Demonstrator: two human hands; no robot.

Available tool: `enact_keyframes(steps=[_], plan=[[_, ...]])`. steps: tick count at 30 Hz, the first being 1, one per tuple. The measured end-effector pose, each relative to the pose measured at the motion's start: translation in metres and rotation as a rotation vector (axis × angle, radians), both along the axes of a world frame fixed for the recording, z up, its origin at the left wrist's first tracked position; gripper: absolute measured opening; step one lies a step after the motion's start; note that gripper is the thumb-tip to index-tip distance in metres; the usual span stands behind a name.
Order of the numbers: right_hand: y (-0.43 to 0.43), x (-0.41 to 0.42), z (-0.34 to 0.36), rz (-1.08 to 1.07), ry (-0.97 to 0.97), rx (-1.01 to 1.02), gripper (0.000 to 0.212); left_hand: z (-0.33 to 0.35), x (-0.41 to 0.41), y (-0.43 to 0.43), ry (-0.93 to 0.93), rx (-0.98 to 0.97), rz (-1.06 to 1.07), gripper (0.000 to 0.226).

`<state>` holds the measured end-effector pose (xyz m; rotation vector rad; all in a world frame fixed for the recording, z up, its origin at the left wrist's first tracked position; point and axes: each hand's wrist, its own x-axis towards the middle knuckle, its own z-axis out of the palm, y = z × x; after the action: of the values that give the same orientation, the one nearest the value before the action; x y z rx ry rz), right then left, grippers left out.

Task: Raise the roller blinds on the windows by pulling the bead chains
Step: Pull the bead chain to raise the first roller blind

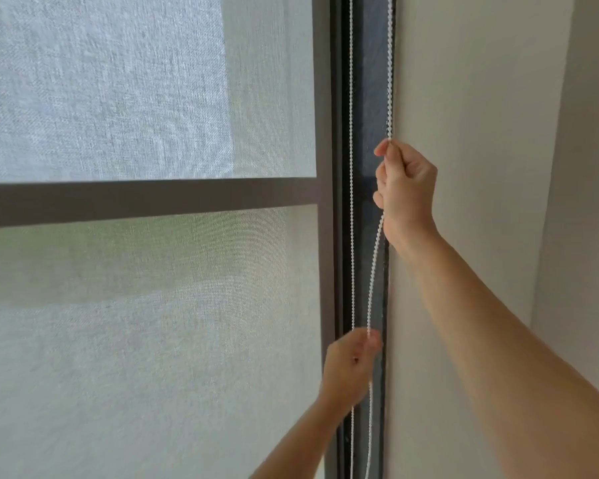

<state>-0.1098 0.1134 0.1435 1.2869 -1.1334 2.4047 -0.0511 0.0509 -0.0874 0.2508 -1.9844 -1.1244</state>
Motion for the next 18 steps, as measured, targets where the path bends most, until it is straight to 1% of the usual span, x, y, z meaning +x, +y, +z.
enact_keyframes(steps=[1, 2, 4, 5, 8, 10, 12, 14, 16, 18], plan=[[0.003, 0.002, -0.004, 0.028, -0.014, 0.009, 0.033, 0.012, 0.004, -0.007, -0.013, 0.028, -0.02, 0.017], [0.007, 0.002, -0.011, 0.032, -0.033, 0.021, 0.035, 0.03, 0.008, -0.014, 0.001, 0.077, -0.029, 0.02], [0.014, 0.002, -0.035, -0.024, -0.035, 0.069, 0.035, 0.079, 0.016, -0.024, 0.096, 0.149, -0.022, 0.039], [0.014, 0.002, -0.051, -0.05, -0.03, 0.093, 0.034, 0.106, 0.019, -0.026, 0.143, 0.141, -0.027, 0.042], [0.014, 0.007, -0.101, -0.081, -0.041, 0.176, 0.029, 0.178, 0.021, -0.016, 0.199, 0.12, -0.087, 0.029], [0.01, 0.013, -0.136, -0.07, -0.06, 0.225, 0.03, 0.205, 0.018, -0.002, 0.197, 0.073, -0.144, 0.024], [0.003, 0.018, -0.175, -0.082, -0.066, 0.279, 0.034, 0.209, 0.011, 0.013, 0.25, 0.066, -0.227, 0.022], [-0.001, 0.02, -0.213, -0.111, -0.073, 0.365, 0.034, 0.189, 0.002, 0.023, 0.357, 0.115, -0.218, 0.032], [-0.001, 0.021, -0.252, -0.113, -0.08, 0.459, 0.034, 0.149, -0.001, 0.026, 0.457, 0.093, -0.095, 0.025], [0.001, 0.023, -0.293, -0.126, -0.053, 0.575, 0.04, 0.101, 0.001, 0.018, 0.476, 0.072, 0.047, 0.023]])
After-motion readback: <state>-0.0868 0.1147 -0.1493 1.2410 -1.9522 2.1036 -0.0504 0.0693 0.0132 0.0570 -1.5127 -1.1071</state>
